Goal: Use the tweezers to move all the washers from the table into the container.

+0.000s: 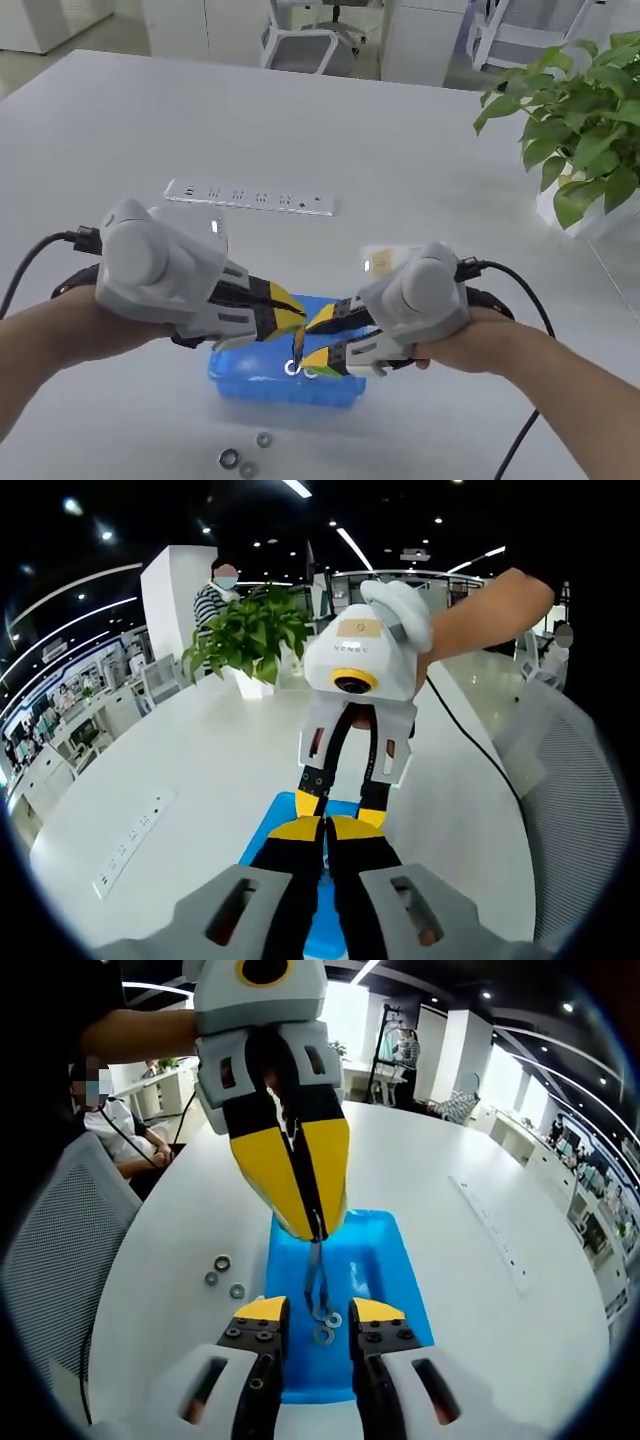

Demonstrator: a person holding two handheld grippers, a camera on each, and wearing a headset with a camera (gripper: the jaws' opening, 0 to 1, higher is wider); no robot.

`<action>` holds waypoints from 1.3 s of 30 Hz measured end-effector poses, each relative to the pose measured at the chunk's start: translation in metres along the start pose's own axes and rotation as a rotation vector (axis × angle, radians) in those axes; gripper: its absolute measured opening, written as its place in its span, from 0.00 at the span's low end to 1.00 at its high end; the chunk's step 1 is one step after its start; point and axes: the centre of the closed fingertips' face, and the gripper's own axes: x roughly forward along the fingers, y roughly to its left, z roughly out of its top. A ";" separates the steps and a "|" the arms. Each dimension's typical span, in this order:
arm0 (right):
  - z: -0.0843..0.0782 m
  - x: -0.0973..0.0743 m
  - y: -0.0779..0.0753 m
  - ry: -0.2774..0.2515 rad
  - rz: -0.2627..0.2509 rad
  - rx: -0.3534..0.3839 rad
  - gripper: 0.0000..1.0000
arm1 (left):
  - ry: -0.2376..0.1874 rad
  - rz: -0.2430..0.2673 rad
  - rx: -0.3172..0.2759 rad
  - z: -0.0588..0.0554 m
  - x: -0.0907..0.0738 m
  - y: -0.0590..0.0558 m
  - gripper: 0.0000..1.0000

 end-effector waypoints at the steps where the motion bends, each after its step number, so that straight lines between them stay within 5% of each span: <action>1: 0.000 -0.002 0.001 0.000 -0.005 0.006 0.26 | -0.004 0.000 -0.002 0.002 -0.001 0.000 0.05; 23: -0.023 -0.056 0.017 0.008 -0.168 0.146 0.47 | -0.001 0.011 0.013 0.022 -0.023 -0.017 0.05; 39: -0.021 -0.063 0.033 -0.034 -0.204 0.203 0.73 | -0.001 0.041 -0.025 0.019 -0.047 -0.025 0.05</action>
